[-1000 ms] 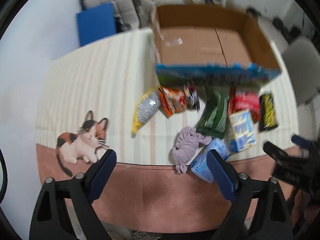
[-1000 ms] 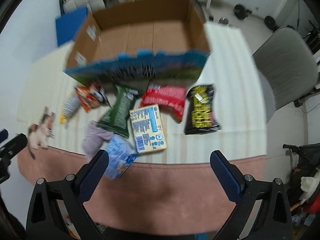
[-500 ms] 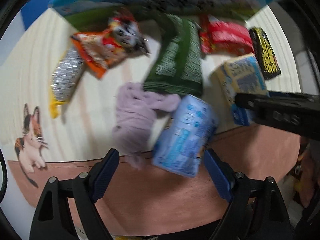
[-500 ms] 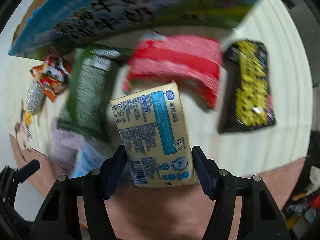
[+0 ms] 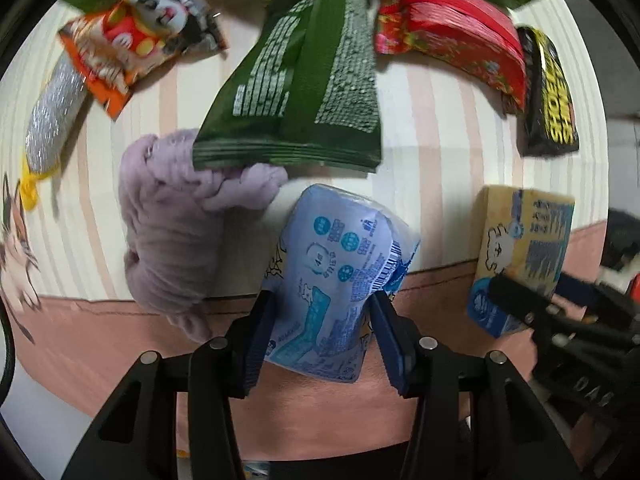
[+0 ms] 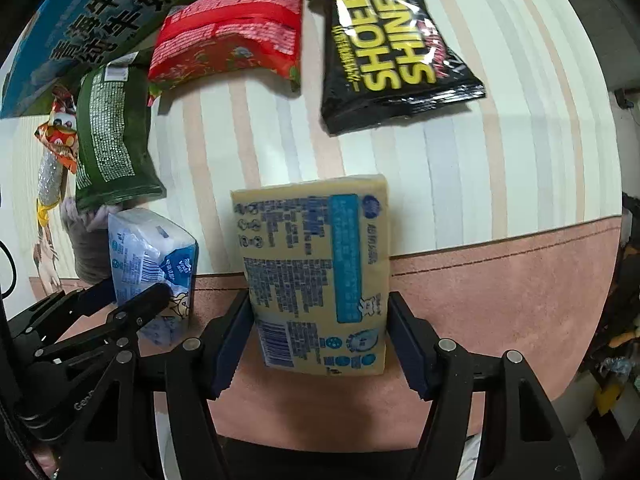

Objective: Organize soft objects
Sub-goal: 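Grasp the blue wipe pack with the left tool while the right tool grasps the yellow carton, then carry both items into the box and open both tools to release them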

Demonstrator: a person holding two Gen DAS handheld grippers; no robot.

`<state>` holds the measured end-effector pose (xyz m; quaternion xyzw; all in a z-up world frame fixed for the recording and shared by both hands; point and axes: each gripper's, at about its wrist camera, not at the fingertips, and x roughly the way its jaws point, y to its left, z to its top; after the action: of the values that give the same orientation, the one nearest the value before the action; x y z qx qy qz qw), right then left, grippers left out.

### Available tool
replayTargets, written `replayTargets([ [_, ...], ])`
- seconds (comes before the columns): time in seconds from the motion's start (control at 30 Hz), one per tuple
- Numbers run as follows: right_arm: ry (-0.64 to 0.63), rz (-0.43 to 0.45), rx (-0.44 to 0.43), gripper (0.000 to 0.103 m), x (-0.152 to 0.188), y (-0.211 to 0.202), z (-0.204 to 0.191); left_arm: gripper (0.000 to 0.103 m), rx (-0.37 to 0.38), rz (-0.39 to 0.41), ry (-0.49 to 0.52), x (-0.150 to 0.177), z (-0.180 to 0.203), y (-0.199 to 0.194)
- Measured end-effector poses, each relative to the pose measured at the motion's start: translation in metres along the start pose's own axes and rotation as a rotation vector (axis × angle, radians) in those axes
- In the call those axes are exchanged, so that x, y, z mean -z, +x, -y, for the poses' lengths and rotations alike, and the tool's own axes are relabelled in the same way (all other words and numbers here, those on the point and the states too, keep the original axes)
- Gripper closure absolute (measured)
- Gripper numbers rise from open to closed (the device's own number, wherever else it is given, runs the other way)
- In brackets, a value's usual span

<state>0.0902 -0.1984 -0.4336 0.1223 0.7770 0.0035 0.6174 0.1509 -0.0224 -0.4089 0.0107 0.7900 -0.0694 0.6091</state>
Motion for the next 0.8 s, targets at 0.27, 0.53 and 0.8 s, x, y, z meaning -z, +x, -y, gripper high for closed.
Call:
replayTargets([
  [0.27, -0.051, -0.001, 0.045, 0.037, 0.003, 0.025, -0.029, 0.068, 0.057, 0.0, -0.078, 0.006, -0.024, 0.007],
  [0.53, -0.094, 0.036, -0.005, 0.037, 0.032, 0.004, -0.023, 0.083, 0.079, 0.047, -0.191, 0.062, -0.048, -0.01],
  [0.8, -0.159, 0.086, -0.095, 0.037, 0.066, -0.05, -0.032, 0.086, 0.206, 0.168, -0.286, 0.108, -0.073, -0.066],
])
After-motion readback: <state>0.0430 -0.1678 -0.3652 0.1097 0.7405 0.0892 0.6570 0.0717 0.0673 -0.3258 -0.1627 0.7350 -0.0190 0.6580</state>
